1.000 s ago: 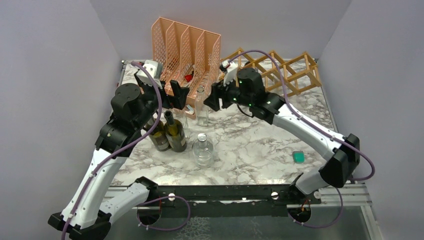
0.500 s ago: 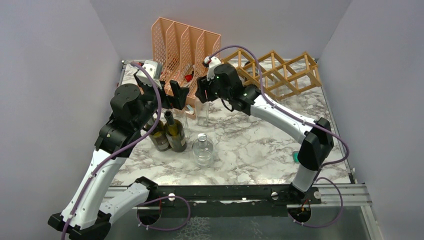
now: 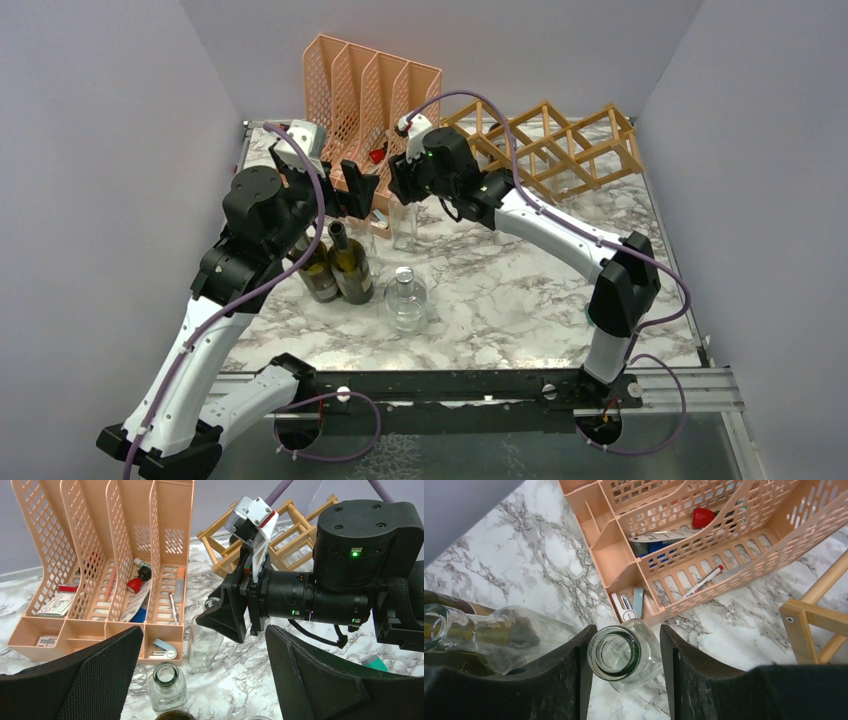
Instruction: Put the wine bottle on the wine rack
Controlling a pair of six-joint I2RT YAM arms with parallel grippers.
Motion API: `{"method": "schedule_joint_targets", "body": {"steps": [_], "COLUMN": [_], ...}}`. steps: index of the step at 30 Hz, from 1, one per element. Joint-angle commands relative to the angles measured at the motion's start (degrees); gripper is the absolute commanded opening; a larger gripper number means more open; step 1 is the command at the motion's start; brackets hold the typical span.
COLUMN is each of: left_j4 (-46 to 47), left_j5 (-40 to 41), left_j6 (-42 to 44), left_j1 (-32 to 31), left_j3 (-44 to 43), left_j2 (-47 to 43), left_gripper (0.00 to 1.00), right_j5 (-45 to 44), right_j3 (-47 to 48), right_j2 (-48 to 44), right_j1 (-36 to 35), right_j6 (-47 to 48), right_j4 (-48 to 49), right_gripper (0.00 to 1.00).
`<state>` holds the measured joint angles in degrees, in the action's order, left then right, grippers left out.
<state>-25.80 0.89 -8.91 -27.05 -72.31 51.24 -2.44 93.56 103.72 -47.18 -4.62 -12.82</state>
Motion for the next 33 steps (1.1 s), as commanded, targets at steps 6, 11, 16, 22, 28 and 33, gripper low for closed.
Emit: {"method": "schedule_joint_targets", "body": {"steps": [6, 11, 16, 22, 28, 33], "left_j4": [1.5, 1.5, 1.6, 1.7, 3.0, 7.1], "left_j5": [-2.2, -2.4, -2.7, -4.9, -13.8, -22.8], "left_j6": [0.6, 0.7, 0.9, 1.9, 2.4, 1.7], "left_j1": [0.3, 0.3, 0.3, 0.3, 0.3, -0.1], "left_j3": [-1.1, -1.3, -1.5, -2.0, -3.6, -2.9], "left_j2": [0.6, 1.0, 1.3, 2.6, 7.6, 12.0], "left_gripper": [0.99, 0.99, 0.99, 0.99, 0.99, 0.99], "right_j5": [1.6, 1.4, 0.5, -3.6, -10.4, -17.4], "right_j3": [-0.9, -1.0, -1.8, -5.0, -11.7, -16.5], "right_j2": [2.1, 2.5, 1.8, -4.3, -16.1, -26.5], "right_j1": [-0.3, -0.3, -0.3, -0.3, -0.3, -0.3], "right_j6": [3.4, 3.4, 3.8, 3.9, 2.0, -3.0], "right_j4": [3.1, 3.1, 4.4, 6.3, 4.9, -0.4], "right_gripper": [0.57, 0.58, 0.31, 0.09, 0.02, 0.01]}}
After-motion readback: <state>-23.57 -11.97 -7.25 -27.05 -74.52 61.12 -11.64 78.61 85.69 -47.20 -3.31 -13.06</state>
